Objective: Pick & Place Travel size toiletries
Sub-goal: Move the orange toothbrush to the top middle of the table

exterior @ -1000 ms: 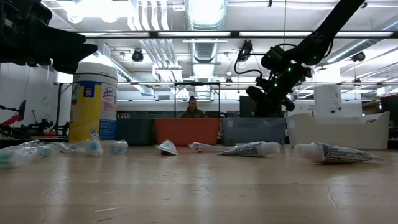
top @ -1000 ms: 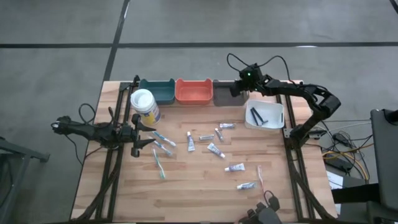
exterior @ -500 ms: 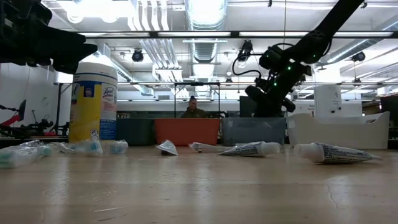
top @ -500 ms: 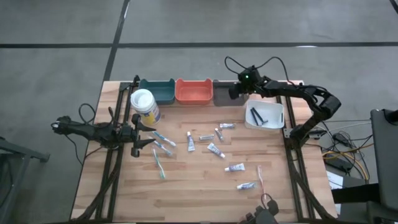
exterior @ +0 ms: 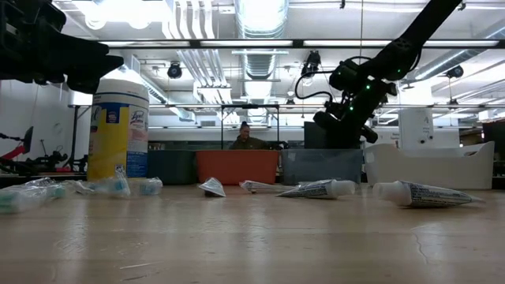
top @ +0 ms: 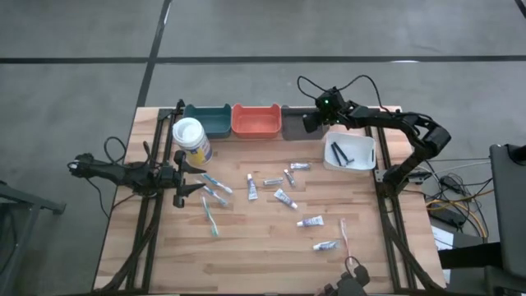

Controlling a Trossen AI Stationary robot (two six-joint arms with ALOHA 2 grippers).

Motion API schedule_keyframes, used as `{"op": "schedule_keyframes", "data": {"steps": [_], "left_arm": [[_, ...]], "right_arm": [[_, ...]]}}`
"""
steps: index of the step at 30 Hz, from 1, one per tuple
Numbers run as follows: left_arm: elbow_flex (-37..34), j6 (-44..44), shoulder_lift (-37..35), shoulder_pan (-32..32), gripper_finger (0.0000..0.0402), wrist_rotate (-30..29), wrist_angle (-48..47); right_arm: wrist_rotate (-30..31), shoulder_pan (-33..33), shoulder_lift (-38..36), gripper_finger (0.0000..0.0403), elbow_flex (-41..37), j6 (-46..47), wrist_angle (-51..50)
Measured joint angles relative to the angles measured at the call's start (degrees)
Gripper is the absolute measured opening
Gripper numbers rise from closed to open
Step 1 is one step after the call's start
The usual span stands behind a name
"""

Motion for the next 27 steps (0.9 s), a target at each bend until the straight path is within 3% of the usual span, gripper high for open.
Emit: {"op": "schedule_keyframes", "data": {"steps": [16,27], "left_arm": [[0.0,0.0,0.0,0.0,0.0209,0.0,0.0],[0.0,0.0,0.0,0.0,0.0209,0.0,0.0]], "right_arm": [[0.0,0.1,-3.7,0.0164,0.0,-1.4,-1.2],[0.1,3.6,-5.8,0.0164,0.0,-2.2,-2.3]]}}
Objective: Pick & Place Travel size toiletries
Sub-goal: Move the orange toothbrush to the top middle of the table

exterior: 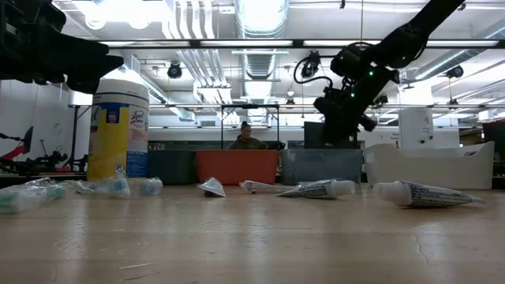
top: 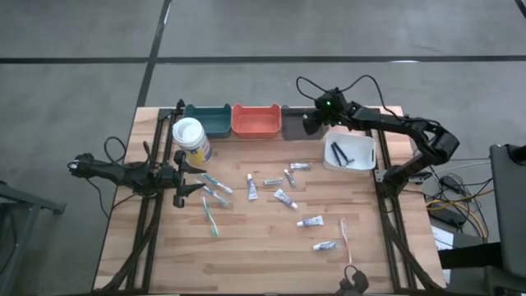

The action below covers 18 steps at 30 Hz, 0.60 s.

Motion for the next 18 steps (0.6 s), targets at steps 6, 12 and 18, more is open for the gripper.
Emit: {"op": "schedule_keyframes", "data": {"steps": [6,12,18], "left_arm": [[0.0,0.0,0.0,0.0,0.0209,0.0,0.0],[0.0,0.0,0.0,0.0,0.0209,0.0,0.0],[0.0,0.0,0.0,0.0,0.0209,0.0,0.0]], "right_arm": [[0.0,3.5,-2.6,0.0164,0.0,-0.8,-0.7],[0.1,8.8,-5.8,0.0164,0.0,-1.9,-2.9],[2.0,16.3,-7.5,0.0164,0.0,0.3,-6.6]]}}
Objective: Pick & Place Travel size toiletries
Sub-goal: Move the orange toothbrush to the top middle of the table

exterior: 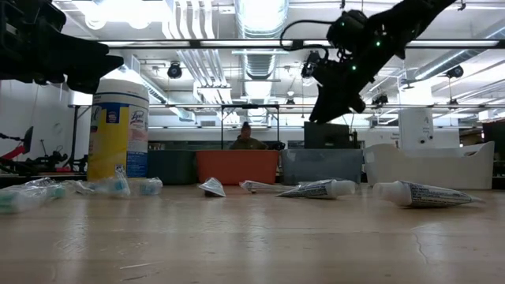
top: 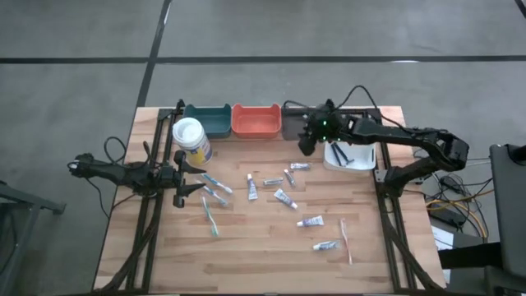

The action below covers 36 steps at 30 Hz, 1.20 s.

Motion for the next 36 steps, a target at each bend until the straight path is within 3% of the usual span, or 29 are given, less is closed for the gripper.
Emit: {"op": "schedule_keyframes", "data": {"steps": [6,25,36], "left_arm": [[0.0,0.0,0.0,0.0,0.0209,0.0,0.0],[0.0,0.0,0.0,0.0,0.0209,0.0,0.0],[0.0,0.0,0.0,0.0,0.0209,0.0,0.0]], "right_arm": [[4.2,9.2,-0.3,0.0164,0.0,3.8,-2.9],[5.6,38.7,-0.3,0.0164,0.0,16.3,-13.3],[1.9,55.3,-0.3,0.0164,0.0,35.1,-23.4]]}}
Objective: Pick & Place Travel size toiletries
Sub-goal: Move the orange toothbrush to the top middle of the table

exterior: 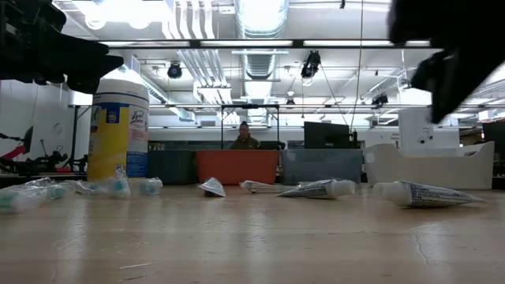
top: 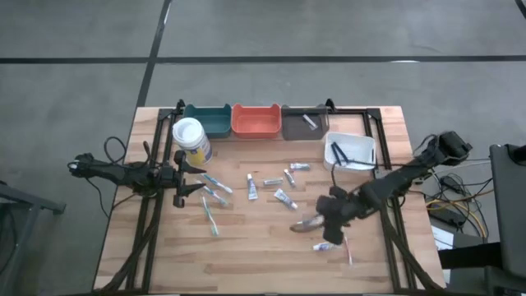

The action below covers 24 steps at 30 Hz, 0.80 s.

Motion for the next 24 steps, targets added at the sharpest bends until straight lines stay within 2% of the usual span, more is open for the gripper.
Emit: {"op": "schedule_keyframes", "data": {"steps": [12,24], "left_arm": [[0.0,0.0,0.0,0.0,0.0209,0.0,0.0],[0.0,0.0,0.0,0.0,0.0209,0.0,0.0]], "right_arm": [[-2.8,15.5,0.0,0.0164,0.0,17.3,-2.2],[-3.1,21.5,4.9,0.0164,-0.4,17.7,-2.4]]}}
